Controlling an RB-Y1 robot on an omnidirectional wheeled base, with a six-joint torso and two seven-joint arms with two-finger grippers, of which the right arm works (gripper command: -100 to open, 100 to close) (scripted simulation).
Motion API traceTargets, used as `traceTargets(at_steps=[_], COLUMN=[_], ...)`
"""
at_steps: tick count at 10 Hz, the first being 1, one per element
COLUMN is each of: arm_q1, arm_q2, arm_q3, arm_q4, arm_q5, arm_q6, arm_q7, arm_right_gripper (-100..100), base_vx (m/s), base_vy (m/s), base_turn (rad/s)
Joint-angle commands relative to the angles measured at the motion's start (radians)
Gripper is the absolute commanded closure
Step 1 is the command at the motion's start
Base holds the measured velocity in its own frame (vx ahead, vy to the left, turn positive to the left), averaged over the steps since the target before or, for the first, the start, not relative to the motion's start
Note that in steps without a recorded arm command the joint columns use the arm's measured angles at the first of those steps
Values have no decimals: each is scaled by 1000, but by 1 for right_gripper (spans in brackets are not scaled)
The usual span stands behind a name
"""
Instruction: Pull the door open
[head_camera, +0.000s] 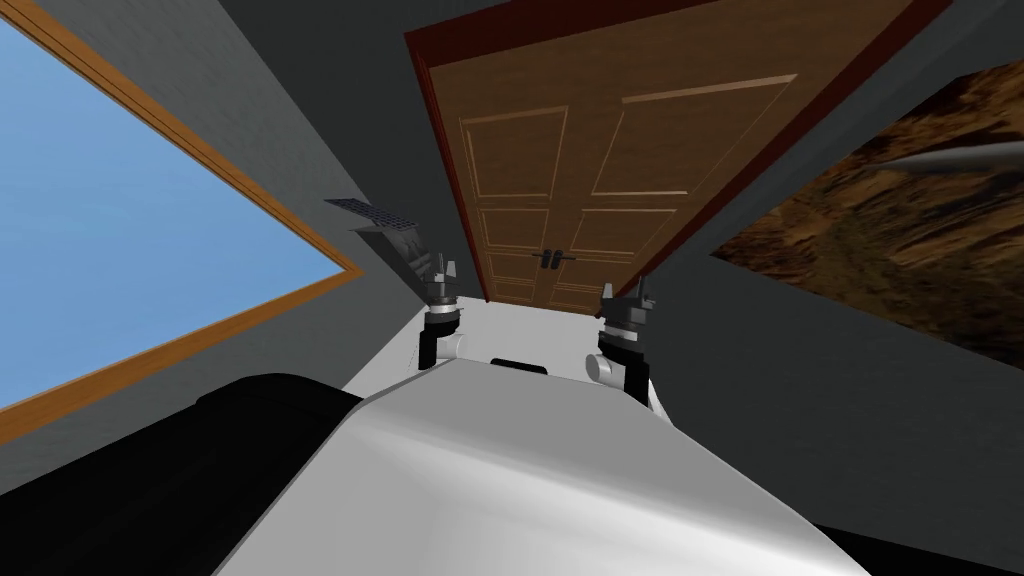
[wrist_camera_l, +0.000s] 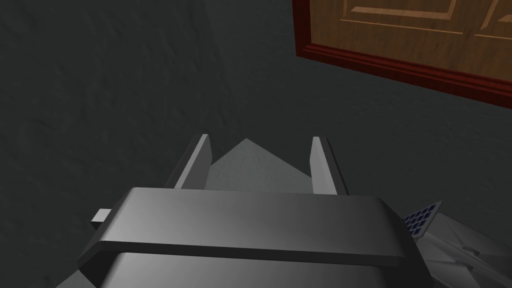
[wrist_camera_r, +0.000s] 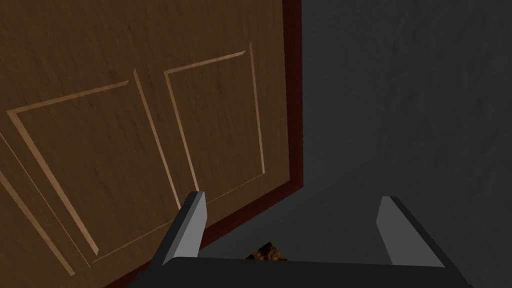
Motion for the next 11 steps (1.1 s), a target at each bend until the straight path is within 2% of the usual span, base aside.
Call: traceTargets(at_steps=[1,2,11], arm_q1=[-13,-29,-109], arm_q2=[-10,-19,-58], arm_q3=[-7,-12,-38], arm_q4=[30,67,258], arm_q5=[-1,-1,-1], arm_q6=[11,17,50], arm_q7=[-1,-1,0], arm_right_gripper=[-100,-100,-100], base_vx=[132,134,102], base_vy=[-5,-8,-19], base_turn=[40,49,34])
